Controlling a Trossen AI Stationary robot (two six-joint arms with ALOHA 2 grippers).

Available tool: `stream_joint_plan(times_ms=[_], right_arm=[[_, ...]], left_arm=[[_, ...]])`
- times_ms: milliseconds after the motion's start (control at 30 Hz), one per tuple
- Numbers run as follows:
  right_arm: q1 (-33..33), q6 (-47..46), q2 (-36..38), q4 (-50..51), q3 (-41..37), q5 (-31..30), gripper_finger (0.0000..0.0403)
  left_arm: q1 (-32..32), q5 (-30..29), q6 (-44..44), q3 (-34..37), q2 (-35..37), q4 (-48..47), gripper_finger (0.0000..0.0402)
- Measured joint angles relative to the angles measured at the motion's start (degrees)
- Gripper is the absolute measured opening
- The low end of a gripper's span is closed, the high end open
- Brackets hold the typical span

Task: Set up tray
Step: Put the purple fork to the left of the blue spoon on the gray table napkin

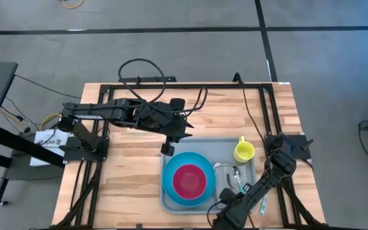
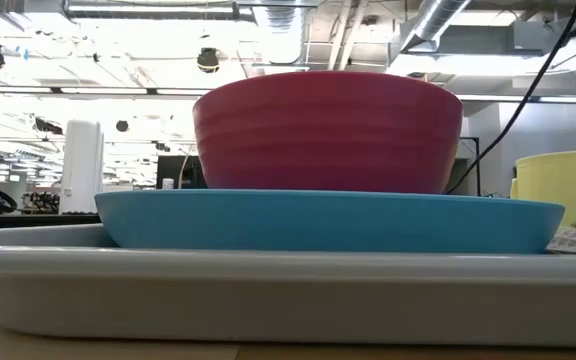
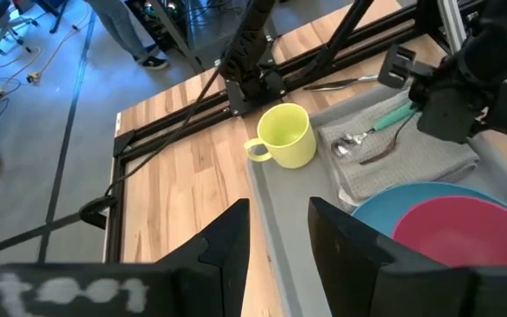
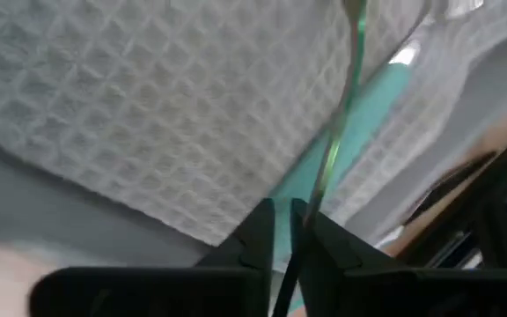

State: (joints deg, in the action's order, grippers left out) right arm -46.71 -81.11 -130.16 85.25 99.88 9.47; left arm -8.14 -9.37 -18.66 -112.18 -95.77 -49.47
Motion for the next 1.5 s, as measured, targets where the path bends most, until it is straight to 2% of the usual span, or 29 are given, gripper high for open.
stream_joint_plan(times_ms=[433,600,800,1067,1200,1300,1400,1500], right_arm=[[2.17,5.15,3.14,1.75,0.02,-0.41,0.0148],[2.77,5.49,3.16,4.88,2.98,3.03,0.0171],[0.80,6.05,3.25,3.23,5.52,3.02,0.0167],[-1.19,-6.15,3.14,1.44,3.10,-6.46,0.0144],[-1.17,-4.86,3.12,-0.13,2.43,-9.25,0.0139],[-1.42,-4.17,3.10,4.22,2.05,-9.44,0.0139],[-2.34,-4.29,6.13,3.88,0.41,-11.08,0.0139],[-3.93,-7.75,10.94,4.94,-0.83,-17.89,0.0139]], left_arm=[[0.00,-0.02,0.22,0.00,0.02,-0.11,0.0107],[0.00,-0.04,-0.02,0.00,0.02,-0.16,0.0107],[0.00,-0.06,-0.04,0.00,0.02,-1.74,0.0107],[-0.02,-0.04,-0.01,0.00,0.02,-2.18,0.0107],[-0.02,0.00,0.77,0.00,0.02,-2.12,0.0107],[-0.05,0.11,1.38,0.00,0.02,-2.12,0.0107],[-0.04,0.53,1.36,0.00,0.02,-2.05,0.0107],[-0.04,0.55,1.36,0.00,0.04,-2.07,0.0107]])
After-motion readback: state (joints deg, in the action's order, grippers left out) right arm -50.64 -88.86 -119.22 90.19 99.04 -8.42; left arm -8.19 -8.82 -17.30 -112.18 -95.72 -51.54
